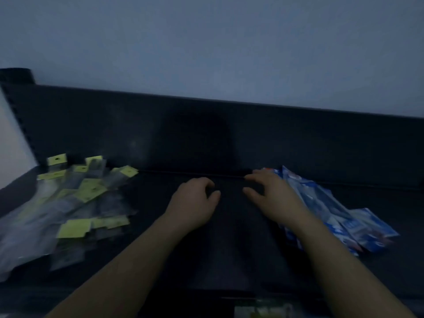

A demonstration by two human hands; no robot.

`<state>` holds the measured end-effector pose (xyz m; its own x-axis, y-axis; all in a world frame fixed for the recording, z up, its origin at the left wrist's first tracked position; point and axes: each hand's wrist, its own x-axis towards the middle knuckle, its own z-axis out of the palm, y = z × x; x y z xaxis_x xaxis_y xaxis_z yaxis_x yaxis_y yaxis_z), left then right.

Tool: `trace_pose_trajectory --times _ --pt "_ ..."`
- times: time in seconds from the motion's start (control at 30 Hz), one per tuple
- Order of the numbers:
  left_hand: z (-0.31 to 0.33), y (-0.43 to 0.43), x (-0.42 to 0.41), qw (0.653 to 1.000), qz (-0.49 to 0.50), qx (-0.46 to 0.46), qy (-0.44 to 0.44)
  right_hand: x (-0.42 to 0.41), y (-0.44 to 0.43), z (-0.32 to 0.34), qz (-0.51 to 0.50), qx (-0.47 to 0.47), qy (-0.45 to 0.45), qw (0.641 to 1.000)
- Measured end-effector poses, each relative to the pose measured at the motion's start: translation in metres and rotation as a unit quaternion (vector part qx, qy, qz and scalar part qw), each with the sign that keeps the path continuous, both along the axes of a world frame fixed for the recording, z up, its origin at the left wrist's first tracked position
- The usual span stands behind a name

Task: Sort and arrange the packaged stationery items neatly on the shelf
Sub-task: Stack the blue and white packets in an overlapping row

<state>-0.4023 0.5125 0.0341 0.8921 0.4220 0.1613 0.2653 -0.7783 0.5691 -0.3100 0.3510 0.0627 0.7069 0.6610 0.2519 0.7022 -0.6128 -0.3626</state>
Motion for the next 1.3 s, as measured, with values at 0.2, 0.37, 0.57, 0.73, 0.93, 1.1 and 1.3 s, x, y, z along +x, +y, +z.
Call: trace_pose_trajectory --times 0.2,0.37,0.57,0.73,0.93,1.1,1.3 --pt "-0.011 -0.081 0.06 0.994 -0.066 -0.064 0.059 0.068 -0.118 -0.015 -0.156 -0.046 0.076 0.984" --pt "-0.018 -0.133 0.097 0.974 -0.075 -0.2 0.074 0.101 -0.176 -0.046 -0.168 -0.043 0.21 0.962" --pt "-0.025 -0.156 0.119 0.98 -0.024 -0.165 0.112 0.114 -0.179 -0.064 -0.118 -0.067 0.197 0.971" --pt "-0.022 -0.145 0.114 0.98 0.033 -0.18 0.08 0.11 -0.16 -0.058 -0.036 -0.056 0.246 0.967" --pt "-0.01 -0.129 0.088 0.988 0.094 -0.103 0.066 0.102 -0.138 -0.055 0.015 0.091 0.346 0.934" --pt "-0.01 -0.148 0.095 0.984 0.164 0.065 0.025 0.114 -0.142 -0.057 -0.004 0.117 0.291 0.95" --pt "-0.011 -0.17 0.121 0.983 0.176 0.002 0.059 0.112 -0.15 -0.063 0.052 0.123 0.261 0.956"
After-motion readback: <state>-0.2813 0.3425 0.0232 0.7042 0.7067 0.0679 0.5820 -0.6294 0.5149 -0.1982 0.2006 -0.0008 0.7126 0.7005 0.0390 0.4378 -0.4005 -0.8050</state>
